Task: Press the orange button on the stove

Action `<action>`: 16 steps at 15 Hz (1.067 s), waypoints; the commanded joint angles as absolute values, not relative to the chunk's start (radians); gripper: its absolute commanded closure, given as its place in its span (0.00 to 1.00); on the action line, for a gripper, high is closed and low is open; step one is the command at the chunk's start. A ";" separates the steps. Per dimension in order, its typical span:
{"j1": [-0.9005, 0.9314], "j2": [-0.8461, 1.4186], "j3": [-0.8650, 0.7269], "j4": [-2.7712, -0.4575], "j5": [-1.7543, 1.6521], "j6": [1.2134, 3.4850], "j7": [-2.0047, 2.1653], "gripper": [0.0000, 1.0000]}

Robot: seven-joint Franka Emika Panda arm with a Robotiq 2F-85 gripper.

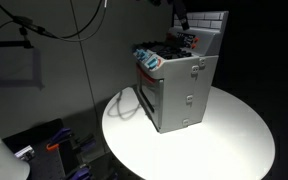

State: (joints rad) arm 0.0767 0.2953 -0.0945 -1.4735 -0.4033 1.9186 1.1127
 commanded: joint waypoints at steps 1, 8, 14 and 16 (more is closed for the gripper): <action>0.069 0.221 -0.074 -1.536 -0.351 1.904 1.039 0.00; 0.063 0.111 -0.043 -1.640 -0.269 1.890 0.934 0.00; 0.051 0.018 -0.027 -1.713 -0.124 1.797 0.743 0.00; 0.048 -0.015 -0.026 -1.740 -0.079 1.771 0.671 0.00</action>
